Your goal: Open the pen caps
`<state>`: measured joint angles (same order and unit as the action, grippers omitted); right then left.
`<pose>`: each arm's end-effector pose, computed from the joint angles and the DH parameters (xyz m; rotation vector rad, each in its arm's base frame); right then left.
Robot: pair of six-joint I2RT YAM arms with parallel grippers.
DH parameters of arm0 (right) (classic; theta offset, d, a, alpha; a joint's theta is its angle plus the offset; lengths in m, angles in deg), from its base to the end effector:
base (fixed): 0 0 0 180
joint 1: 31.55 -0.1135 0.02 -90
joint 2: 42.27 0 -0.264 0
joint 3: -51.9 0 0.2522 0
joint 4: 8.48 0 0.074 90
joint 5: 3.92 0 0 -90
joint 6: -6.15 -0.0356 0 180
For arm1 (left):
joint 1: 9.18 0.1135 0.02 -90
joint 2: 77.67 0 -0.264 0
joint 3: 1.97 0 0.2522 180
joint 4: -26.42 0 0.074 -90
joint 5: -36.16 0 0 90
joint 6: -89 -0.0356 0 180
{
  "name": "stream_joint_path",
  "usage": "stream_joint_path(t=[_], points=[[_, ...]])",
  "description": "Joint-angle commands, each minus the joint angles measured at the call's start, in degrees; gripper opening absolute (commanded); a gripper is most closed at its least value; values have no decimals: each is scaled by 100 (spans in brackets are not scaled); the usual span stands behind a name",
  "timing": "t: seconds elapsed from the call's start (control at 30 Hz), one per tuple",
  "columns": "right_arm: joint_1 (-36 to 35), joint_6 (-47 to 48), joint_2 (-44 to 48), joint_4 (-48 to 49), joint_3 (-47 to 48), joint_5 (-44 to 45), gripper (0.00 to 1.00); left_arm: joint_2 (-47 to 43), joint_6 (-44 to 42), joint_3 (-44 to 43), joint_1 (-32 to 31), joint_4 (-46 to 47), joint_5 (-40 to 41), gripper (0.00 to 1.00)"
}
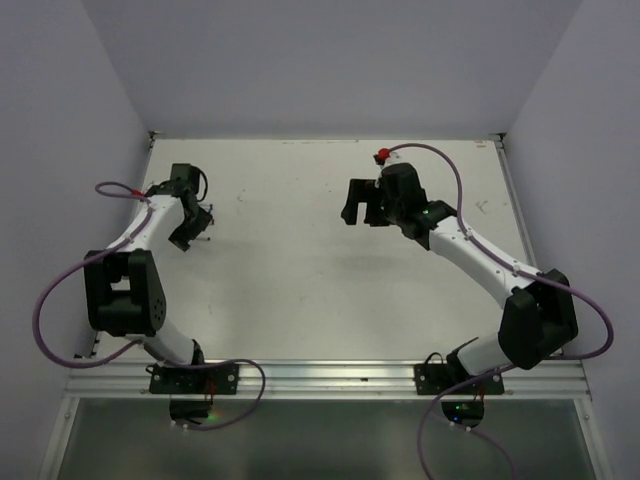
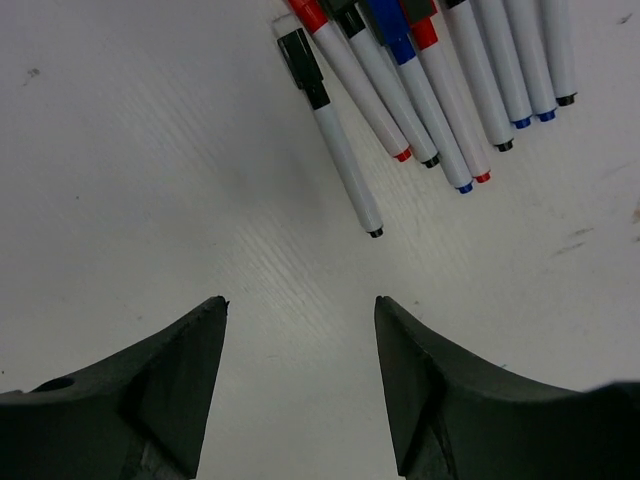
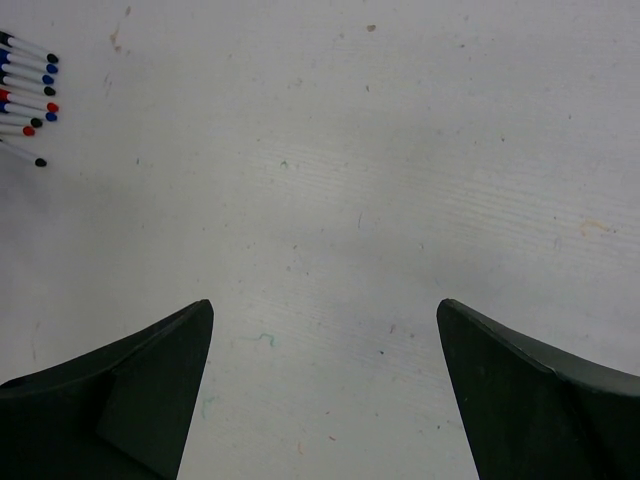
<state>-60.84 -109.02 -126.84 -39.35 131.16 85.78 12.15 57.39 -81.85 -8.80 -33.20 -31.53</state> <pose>0.2917 0.1639 0.2883 -0.0840 2.2528 0.5288 0.3048 0.0155 0.2338 -1.3752 2.2511 0.2242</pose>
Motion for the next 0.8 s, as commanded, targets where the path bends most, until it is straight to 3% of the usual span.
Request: stream_joint_path(t=[0.0,0.77], points=[[-41,135,345,190,-142,162,99,456,383,-339,111,-186,-68,64],[-67,135,732,541,-652,-85,99,1634,946,-1042,146,105,168,56]])
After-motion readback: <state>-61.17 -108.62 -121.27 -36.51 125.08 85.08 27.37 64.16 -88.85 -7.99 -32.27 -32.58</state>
